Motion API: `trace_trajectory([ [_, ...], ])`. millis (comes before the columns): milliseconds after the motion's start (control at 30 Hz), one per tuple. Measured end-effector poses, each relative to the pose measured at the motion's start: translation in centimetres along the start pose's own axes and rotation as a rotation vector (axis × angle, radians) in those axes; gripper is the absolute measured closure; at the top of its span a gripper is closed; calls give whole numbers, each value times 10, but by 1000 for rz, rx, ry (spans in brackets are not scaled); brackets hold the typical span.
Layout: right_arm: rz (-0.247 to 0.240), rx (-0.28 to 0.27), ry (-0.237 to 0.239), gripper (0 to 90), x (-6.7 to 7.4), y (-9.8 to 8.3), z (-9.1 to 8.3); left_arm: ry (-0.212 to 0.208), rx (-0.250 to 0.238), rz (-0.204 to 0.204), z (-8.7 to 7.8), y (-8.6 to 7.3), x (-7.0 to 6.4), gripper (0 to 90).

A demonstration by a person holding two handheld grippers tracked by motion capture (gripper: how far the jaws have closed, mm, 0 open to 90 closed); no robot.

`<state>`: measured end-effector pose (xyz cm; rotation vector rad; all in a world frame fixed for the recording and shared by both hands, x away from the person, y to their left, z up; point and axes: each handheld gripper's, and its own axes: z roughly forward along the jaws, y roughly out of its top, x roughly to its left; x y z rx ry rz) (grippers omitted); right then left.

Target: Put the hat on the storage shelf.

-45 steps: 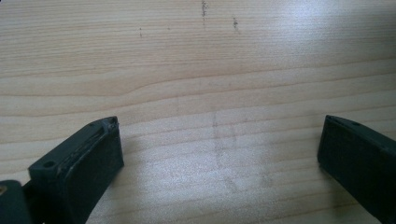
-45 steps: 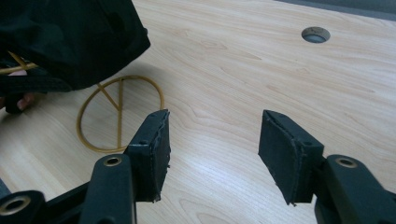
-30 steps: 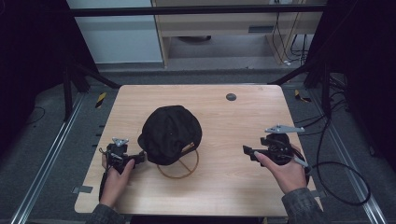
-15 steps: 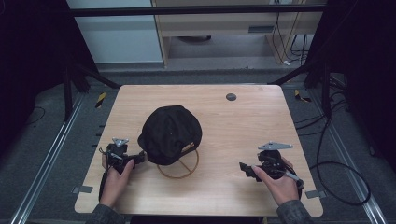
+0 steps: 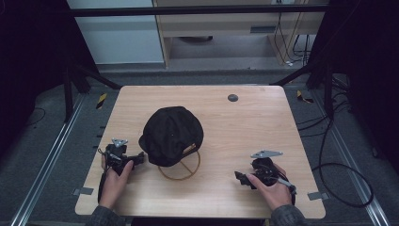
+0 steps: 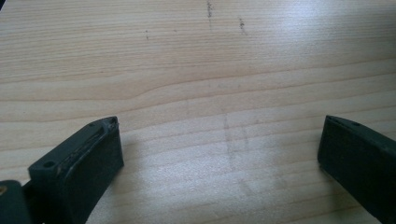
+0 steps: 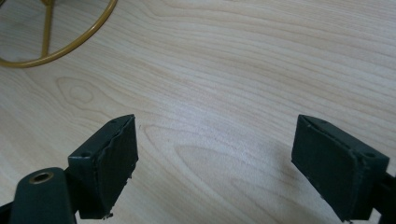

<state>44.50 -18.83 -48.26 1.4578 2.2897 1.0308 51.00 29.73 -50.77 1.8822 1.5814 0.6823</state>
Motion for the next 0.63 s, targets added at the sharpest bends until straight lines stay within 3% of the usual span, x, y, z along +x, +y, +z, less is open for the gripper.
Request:
trace_trajectory([
  [300, -9, 7, -66, 137, 0, -2, 20, 30, 3, -29, 0, 0, 12, 0],
  [533, -83, -46, -155, 96, 3, -8, 29, 36, 2, -36, 0, 0, 12, 0],
  [633, -89, -77, -148, 70, 2, -11, 30, 36, 1, -36, 0, 0, 12, 0],
])
